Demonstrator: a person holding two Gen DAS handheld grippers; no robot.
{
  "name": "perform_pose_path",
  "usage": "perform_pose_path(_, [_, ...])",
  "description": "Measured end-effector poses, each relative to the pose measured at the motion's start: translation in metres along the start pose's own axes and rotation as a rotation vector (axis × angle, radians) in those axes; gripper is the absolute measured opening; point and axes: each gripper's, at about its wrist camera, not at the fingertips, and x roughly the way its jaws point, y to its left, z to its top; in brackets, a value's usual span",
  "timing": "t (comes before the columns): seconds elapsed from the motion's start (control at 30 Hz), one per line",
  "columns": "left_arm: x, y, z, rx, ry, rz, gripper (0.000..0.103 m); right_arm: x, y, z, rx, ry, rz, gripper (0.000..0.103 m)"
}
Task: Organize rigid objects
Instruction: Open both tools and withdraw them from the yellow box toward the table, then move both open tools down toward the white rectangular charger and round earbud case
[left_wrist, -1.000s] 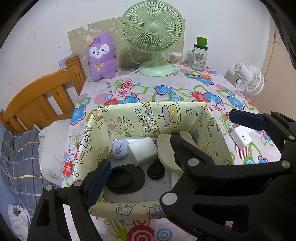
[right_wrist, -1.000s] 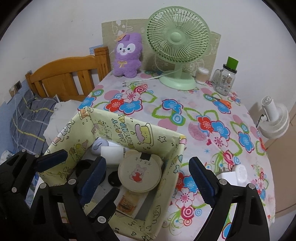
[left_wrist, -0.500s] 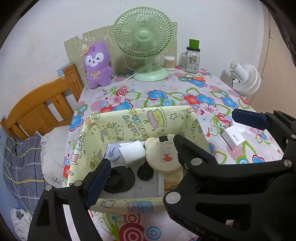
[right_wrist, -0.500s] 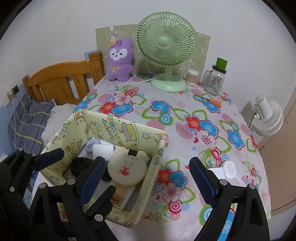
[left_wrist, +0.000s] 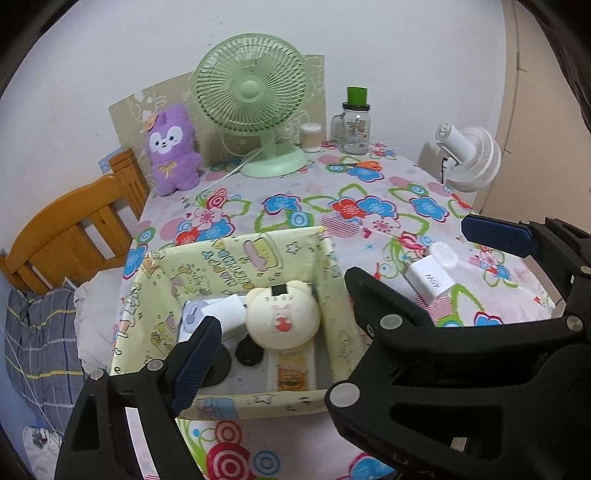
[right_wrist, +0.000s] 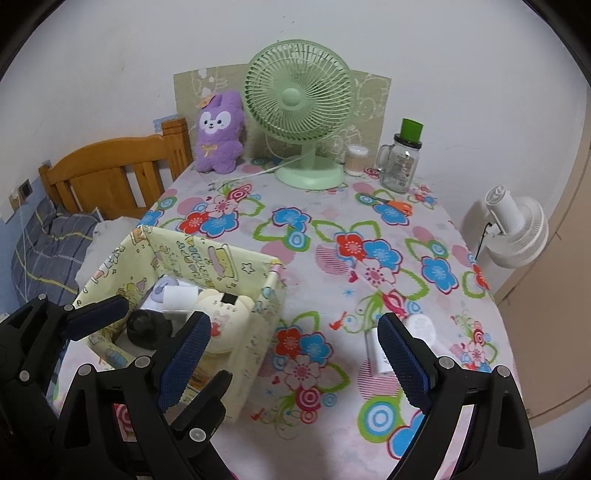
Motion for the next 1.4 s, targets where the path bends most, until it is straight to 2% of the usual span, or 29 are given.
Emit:
perform_pose_path(0.73, [-0.011,-0.065,0.008,0.06,-0.021,-0.05,0.089,-0.029,-0.06,-0.02,0.046,-0.021,-0.054,0.093])
perform_pose_path(1.4, [0.002,-0.116,0.011,0.102,-0.001,-0.093,0.09,-0.031,-0.11,-0.039,0.075,-0.016,-0.08,0.093])
